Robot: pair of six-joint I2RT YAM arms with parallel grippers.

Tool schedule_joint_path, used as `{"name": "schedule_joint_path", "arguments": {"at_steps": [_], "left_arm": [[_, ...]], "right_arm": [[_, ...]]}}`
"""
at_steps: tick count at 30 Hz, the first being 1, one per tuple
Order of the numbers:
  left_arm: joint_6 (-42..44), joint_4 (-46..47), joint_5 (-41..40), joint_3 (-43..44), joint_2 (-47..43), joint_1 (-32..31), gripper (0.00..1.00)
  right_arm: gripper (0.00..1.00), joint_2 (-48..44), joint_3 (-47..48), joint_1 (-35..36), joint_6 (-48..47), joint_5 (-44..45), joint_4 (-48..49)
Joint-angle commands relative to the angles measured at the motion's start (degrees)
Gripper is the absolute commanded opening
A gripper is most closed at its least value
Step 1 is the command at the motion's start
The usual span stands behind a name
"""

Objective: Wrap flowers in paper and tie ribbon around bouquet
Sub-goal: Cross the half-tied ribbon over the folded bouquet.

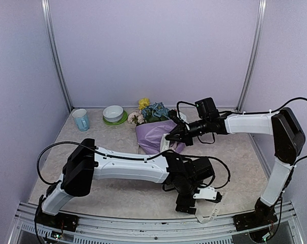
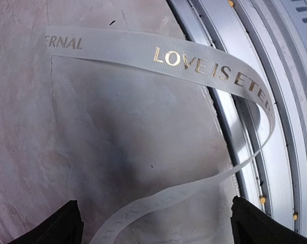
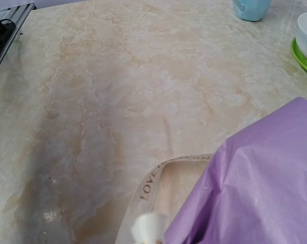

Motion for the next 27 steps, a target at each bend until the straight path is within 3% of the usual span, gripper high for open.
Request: {"name": "schedule_joint_path", "arguments": {"at_steps": [1,8,10,12,15,16,19,23,27], "left_arm": [[-1.82,4.67,0.14,-5.57,-7.52,0.57,0.99],[-16.16,41.91,4.8,-29.34,-29.17,7.95,0.99],[-21.47,51.02,4.62,-37.31,-34.61,10.66,0.94],[-26.21,58.42,3.85,-44.43,-39.27,13.2,0.8],[-31.89,68.66,0.48,-55.29,-45.88,16.17,0.49],[-33.55,72.29,-0.58,-58.83,-47.54,17.66,0.46],[-36.58,79.34,-1.0,-66.68,-49.37,21.39,0.49],[-39.53,79.04,4.93,-67.59,-45.21,26.04,0.77],[-38.32,81.61,7.92,-68.03,-41.69,27.47,0.81]], "right_arm": [[0.0,-0.56,-0.38,-0.15,0.49,-0.44,0.44],[0.0,-0.31,-0.11,0.2,1.11,0.08,0.98],[0.0,-0.3,0.07,0.42,1.68,0.21,1.21],[0.0,-0.51,0.4,0.52,2.82,0.06,1.55],[0.0,-1.33,-0.07,0.77,5.43,-0.26,3.93],[0.0,-1.74,-0.59,0.93,6.44,-0.33,5.2],[0.0,-2.63,-1.87,1.7,7.9,-0.4,7.71],[0.0,-2.94,-1.95,2.72,7.66,-0.58,7.18],[0.0,-3.28,-1.87,2.92,7.63,-0.93,6.76]]}}
